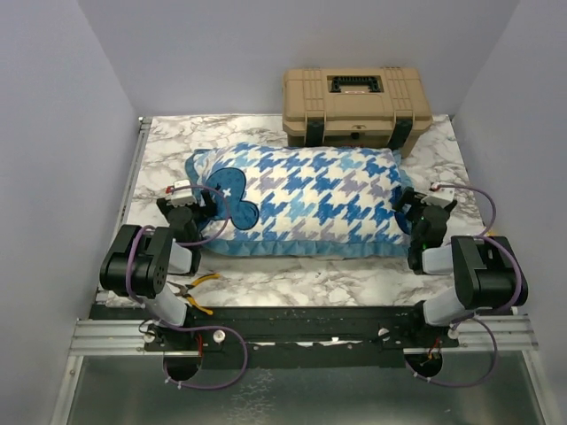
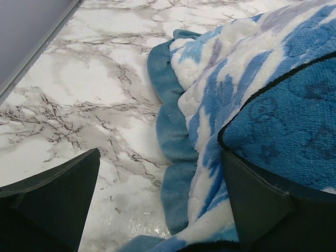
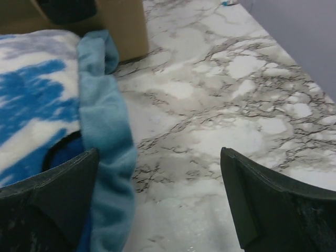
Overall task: Put the pillow into the pillowcase
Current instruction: Reset both arms
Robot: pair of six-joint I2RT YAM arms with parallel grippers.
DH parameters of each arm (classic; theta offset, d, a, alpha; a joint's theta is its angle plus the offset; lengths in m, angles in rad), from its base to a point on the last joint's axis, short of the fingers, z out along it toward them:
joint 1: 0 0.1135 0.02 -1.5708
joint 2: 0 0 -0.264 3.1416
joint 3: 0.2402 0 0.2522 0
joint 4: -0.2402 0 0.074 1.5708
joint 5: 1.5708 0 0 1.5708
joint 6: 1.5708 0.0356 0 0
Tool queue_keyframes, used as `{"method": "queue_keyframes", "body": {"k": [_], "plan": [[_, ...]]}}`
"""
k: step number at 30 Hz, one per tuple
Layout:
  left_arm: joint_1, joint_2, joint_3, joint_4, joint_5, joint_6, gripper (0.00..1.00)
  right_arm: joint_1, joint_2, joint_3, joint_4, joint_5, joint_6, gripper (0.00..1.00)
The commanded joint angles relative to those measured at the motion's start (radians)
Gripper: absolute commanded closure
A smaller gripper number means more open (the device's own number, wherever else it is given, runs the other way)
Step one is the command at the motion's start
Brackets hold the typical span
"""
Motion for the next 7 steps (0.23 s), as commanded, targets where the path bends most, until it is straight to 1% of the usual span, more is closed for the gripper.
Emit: {"method": "queue_keyframes", "body": {"k": [1, 4, 7], "plan": [[-0.008, 0.025, -0.004, 0.055, 0.062, 0.053, 0.01, -0.047, 0.029, -0.036, 0.142, -0.078, -0.001, 0.00], [-0.021, 0.034, 0.006, 0.047, 0.063, 0.070, 0.01, -0.047, 0.024, -0.028, 0.124, -0.092, -0.013, 0.00], [-0.021, 0.013, -0.011, 0.046, 0.057, 0.065, 0.01, -0.045, 0.032, -0.015, 0.111, -0.158, -0.035, 0.00]]}}
